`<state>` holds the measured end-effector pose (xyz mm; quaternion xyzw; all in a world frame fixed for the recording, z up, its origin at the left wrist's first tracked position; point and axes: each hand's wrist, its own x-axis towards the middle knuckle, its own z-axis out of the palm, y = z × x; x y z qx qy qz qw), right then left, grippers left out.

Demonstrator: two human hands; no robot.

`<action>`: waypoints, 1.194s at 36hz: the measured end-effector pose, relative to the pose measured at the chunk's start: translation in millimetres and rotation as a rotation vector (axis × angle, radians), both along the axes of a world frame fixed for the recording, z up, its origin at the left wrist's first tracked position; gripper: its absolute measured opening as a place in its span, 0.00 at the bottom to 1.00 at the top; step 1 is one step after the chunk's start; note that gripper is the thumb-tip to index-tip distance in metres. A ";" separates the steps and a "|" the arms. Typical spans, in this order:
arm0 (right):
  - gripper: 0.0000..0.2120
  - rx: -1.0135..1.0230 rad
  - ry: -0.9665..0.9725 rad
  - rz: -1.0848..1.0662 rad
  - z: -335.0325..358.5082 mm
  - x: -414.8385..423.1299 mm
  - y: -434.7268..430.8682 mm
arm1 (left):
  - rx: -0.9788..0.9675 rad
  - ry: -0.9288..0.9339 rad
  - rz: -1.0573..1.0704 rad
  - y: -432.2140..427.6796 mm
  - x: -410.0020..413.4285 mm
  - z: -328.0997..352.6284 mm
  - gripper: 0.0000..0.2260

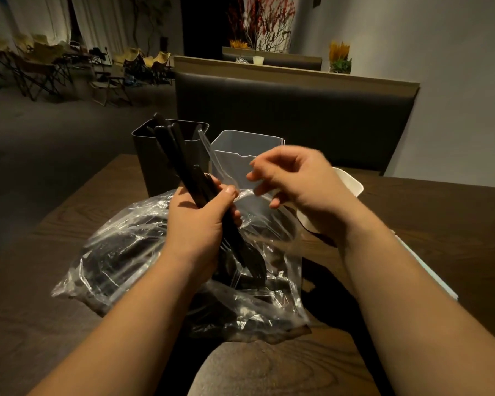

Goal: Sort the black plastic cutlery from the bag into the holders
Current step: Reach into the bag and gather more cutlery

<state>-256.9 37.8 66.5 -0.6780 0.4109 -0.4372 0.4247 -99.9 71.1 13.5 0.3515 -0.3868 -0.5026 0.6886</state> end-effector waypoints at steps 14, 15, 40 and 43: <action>0.05 -0.016 -0.197 -0.262 4.2 5.3 -1.7 | -0.006 -0.022 -0.014 -0.5 3.1 -1.7 0.04; 0.06 -0.124 -0.071 -0.358 10.0 -9.0 -5.3 | -0.010 -0.027 -0.005 -1.4 4.2 -2.0 0.04; 0.10 -0.167 1.074 -0.729 -22.2 -110.6 -45.6 | -0.014 -0.009 0.010 -1.0 2.4 -1.2 0.05; 0.10 -0.319 1.095 -0.726 -22.4 -112.0 -47.9 | -0.012 -0.014 0.008 -1.8 2.9 -2.0 0.05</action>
